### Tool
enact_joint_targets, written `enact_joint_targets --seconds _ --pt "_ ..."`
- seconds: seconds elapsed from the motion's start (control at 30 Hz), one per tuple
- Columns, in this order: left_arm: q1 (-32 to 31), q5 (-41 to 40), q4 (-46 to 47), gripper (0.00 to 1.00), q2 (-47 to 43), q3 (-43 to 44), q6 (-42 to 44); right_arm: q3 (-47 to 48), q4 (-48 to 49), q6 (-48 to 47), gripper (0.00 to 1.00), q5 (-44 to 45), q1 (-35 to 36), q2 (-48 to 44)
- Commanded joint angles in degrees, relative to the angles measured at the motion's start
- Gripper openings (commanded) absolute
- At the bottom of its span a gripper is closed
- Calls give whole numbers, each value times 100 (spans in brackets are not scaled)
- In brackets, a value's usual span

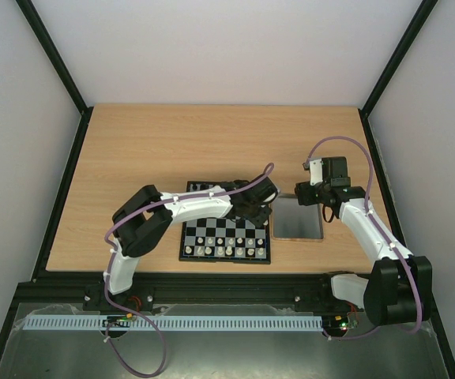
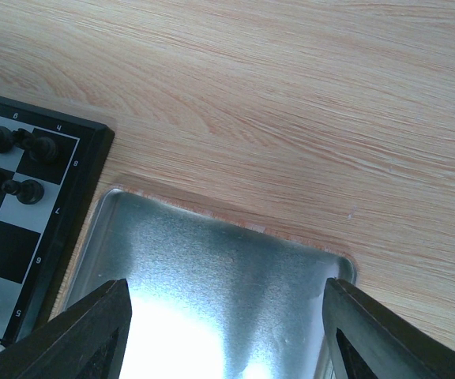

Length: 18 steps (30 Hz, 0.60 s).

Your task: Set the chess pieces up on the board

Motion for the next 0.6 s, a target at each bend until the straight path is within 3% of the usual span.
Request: enact_joint_targets --seconds 0.0,0.13,0.57 --pt "-36 85 141 44 -126 17 -13 4 -186 -7 67 -82 -20 42" --pt "-58 415 49 44 86 161 73 13 -189 -14 67 -103 -28 61" --pt "-151 153 -272 27 409 405 29 18 -208 -25 67 -149 -22 96"
